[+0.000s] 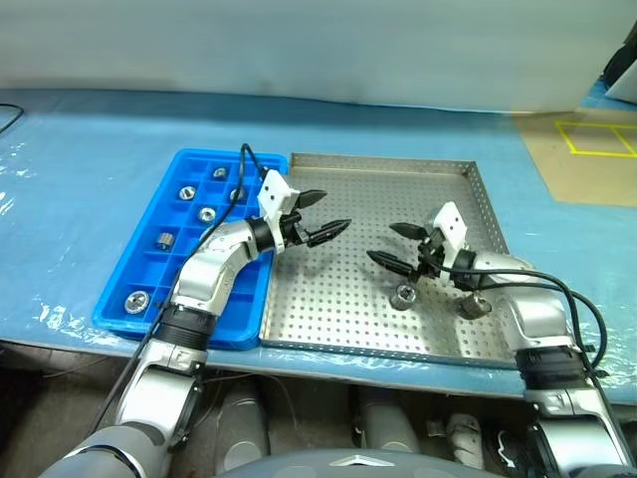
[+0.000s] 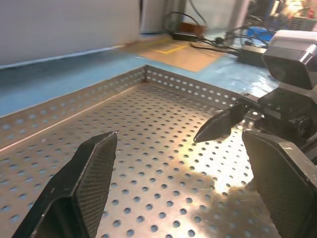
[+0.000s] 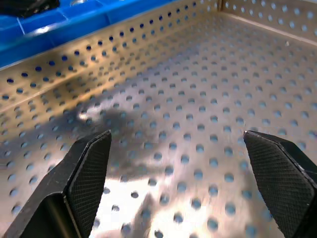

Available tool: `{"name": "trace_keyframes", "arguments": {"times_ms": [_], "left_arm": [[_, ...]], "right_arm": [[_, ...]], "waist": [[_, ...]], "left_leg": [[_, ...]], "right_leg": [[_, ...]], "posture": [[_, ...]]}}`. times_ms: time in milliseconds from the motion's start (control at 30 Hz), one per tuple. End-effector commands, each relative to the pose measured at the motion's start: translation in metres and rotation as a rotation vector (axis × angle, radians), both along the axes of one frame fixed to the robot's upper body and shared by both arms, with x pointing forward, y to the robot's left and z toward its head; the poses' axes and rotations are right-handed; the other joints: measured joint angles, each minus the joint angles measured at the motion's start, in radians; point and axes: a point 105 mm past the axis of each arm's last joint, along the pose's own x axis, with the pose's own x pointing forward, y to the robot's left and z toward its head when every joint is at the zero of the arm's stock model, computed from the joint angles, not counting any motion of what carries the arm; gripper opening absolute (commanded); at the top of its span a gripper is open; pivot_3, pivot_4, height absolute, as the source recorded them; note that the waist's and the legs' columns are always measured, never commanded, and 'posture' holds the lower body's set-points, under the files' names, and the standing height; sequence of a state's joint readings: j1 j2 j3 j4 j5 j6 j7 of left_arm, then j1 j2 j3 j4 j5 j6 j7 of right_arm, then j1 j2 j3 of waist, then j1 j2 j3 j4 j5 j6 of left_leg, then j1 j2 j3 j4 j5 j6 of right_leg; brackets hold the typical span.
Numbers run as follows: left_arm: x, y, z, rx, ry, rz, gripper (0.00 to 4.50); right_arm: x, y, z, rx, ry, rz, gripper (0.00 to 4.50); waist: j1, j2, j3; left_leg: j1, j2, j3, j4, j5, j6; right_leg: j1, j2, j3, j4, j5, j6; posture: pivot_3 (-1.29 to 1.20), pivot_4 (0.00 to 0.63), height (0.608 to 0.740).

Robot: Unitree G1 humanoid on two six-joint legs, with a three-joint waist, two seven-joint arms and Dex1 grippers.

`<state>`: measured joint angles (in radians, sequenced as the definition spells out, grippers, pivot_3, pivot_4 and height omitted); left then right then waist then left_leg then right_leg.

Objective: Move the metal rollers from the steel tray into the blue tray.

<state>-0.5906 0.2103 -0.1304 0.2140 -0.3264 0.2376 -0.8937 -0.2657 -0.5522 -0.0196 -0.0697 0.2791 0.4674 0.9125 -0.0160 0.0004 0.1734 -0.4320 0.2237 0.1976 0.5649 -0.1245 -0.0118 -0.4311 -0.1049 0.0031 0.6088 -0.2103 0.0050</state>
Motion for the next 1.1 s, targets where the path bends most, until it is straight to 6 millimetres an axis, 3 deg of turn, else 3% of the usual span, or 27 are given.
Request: {"name": "trace_keyframes", "arguments": {"times_ms": [33, 300, 400, 633, 800, 900, 1100], "left_arm": [[-0.004, -0.008, 0.005, 0.009, -0.048, -0.062, 4.27], [-0.003, -0.009, 0.004, 0.002, -0.052, -0.070, 4.27], [-0.001, -0.003, 0.004, 0.004, -0.055, -0.046, 4.30], [-0.001, 0.020, 0.005, 0.009, -0.075, 0.066, 4.30], [-0.004, 0.043, 0.010, -0.006, -0.095, 0.183, 4.30], [-0.009, 0.066, 0.018, -0.043, -0.108, 0.291, 4.30], [-0.034, 0.114, 0.019, -0.028, -0.118, 0.511, 4.30]], "right_arm": [[-0.016, 0.003, 0.000, -0.042, 0.014, 0.044, 4.50], [-0.031, 0.000, -0.018, -0.120, 0.096, 0.079, 4.50], [-0.030, -0.001, -0.025, -0.159, 0.112, 0.098, 3.87], [-0.015, 0.018, -0.018, -0.129, 0.084, 0.194, 1.64], [0.012, 0.042, 0.008, -0.032, -0.020, 0.237, 1.66], [0.031, 0.067, 0.028, 0.041, -0.087, 0.291, 1.66], [0.044, 0.125, 0.048, 0.132, -0.117, 0.477, 1.66]], "waist": [[-0.002, 0.000, 0.000], [-0.003, 0.000, 0.000], [-0.002, 0.000, 0.000], [0.001, 0.000, 0.000], [0.010, 0.000, 0.000], [0.020, 0.000, 0.000], [0.063, 0.000, 0.000]], "left_leg": [[0.001, 0.000, 0.001, 0.000, 0.000, 0.000], [0.007, 0.000, 0.005, 0.001, -0.002, 0.003], [0.010, 0.000, 0.005, 0.000, -0.002, 0.003], [0.010, 0.000, 0.005, 0.000, -0.002, 0.003], [0.010, 0.000, 0.005, -0.001, -0.002, 0.003], [0.010, 0.000, 0.004, -0.001, -0.002, 0.002], [0.009, 0.002, 0.004, -0.004, -0.001, 0.001]], "right_leg": [[0.001, 0.000, 0.001, 0.000, 0.000, 0.000], [0.006, -0.002, 0.003, -0.001, 0.000, 0.000], [0.008, -0.002, 0.003, -0.002, 0.000, 0.000], [0.008, -0.002, 0.002, -0.002, 0.000, 0.000], [0.008, -0.002, 0.001, -0.001, 0.000, 0.000], [0.008, -0.002, 0.001, -0.001, 0.000, 0.000], [0.006, -0.001, -0.002, 0.000, -0.001, -0.001]], "posture": [[-0.44, 0.150, 0.740], [-0.45, 0.150, 0.740], [-0.41, 0.150, 0.740], [-0.27, 0.150, 0.740], [-0.11, 0.150, 0.740], [-0.02, 0.150, 0.740], [0.21, 0.150, 0.740]]}}
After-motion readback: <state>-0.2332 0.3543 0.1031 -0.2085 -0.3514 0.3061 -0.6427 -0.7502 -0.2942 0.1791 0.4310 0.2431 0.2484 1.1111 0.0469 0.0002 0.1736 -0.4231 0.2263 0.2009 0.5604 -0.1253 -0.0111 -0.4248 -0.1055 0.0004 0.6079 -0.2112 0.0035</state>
